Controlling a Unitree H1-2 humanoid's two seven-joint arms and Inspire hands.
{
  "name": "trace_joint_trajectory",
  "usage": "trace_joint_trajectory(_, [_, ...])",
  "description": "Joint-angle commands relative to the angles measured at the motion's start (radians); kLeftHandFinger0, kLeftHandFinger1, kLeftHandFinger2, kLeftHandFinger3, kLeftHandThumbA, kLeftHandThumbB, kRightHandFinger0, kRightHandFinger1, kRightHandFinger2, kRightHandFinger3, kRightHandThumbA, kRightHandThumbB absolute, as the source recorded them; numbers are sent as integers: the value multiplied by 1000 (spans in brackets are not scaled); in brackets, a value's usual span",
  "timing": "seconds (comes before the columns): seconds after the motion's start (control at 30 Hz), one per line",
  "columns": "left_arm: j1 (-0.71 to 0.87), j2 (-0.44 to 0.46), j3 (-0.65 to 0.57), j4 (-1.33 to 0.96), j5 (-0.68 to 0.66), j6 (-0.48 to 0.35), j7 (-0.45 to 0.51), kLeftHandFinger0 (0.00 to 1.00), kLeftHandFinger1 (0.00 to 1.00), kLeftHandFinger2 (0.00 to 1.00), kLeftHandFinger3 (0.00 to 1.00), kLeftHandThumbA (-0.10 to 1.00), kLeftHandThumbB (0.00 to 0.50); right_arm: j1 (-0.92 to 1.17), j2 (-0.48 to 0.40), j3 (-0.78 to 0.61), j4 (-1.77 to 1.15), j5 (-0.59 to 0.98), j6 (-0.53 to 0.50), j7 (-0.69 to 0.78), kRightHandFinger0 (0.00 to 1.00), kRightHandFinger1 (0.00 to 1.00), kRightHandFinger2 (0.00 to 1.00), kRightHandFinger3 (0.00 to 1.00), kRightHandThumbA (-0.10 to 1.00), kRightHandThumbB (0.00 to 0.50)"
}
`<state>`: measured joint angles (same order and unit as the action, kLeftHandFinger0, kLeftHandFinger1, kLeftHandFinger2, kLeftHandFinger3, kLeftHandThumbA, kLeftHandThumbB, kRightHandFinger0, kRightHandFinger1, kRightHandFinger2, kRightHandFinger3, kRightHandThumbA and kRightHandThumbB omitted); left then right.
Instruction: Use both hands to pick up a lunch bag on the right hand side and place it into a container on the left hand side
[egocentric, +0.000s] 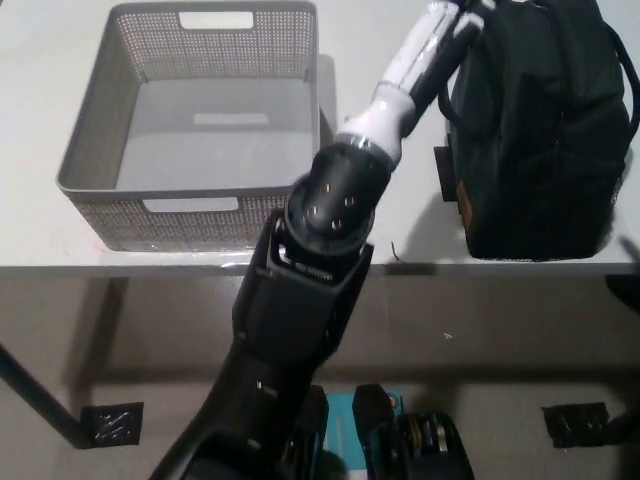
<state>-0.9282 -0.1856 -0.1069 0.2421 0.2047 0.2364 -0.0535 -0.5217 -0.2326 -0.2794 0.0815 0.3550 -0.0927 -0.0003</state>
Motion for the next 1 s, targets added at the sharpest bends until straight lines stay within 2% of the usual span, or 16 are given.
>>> trace_joint_trajectory(0.0, [-108,27,17,55,-9,-58,31,1000,1000,1000,1000,1000,274,-108,-64,-32,62,17,12,1,1000,1000,1000,1000,1000,139])
trace_joint_trajectory(0.17, [-214,42,67,181,-57,-83,43,1000,1000,1000,1000,1000,265,-206,-109,-43,203,10,17,5,1000,1000,1000,1000,1000,130])
trace_joint_trajectory(0.23, [-233,46,69,204,-54,-81,44,1000,1000,1000,1000,1000,277,-245,-119,-40,263,17,26,16,1000,1000,1000,1000,1000,117])
trace_joint_trajectory(0.33, [-242,45,69,227,-55,-77,42,1000,1000,1000,1000,1000,315,-308,-129,-50,376,48,44,36,1000,1000,1000,1000,986,130])
trace_joint_trajectory(0.47, [-247,53,65,263,-53,-83,42,1000,1000,1000,1000,1000,317,-368,-136,-62,482,70,55,59,1000,1000,1000,1000,980,124])
trace_joint_trajectory(0.53, [-263,63,60,298,-44,-78,44,1000,1000,1000,1000,1000,325,-411,-144,-61,560,75,50,84,1000,1000,1000,1000,1000,135])
trace_joint_trajectory(0.7, [-271,54,69,374,-56,-67,56,1000,1000,1000,1000,1000,336,-485,-140,-53,746,52,13,100,1000,1000,1000,1000,1000,149])
trace_joint_trajectory(0.83, [-260,53,58,415,-47,-82,61,1000,1000,1000,1000,1000,311,-519,-124,-56,863,52,-28,120,1000,1000,1000,1000,1000,143])
trace_joint_trajectory(0.9, [-254,47,67,442,-59,-96,67,1000,1000,1000,1000,1000,324,-528,-118,-54,913,45,-54,124,1000,1000,1000,1000,1000,145])
trace_joint_trajectory(0.97, [-250,44,75,466,-69,-64,67,1000,1000,1000,1000,1000,343,-534,-109,-51,968,41,-82,134,1000,1000,1000,1000,1000,151])
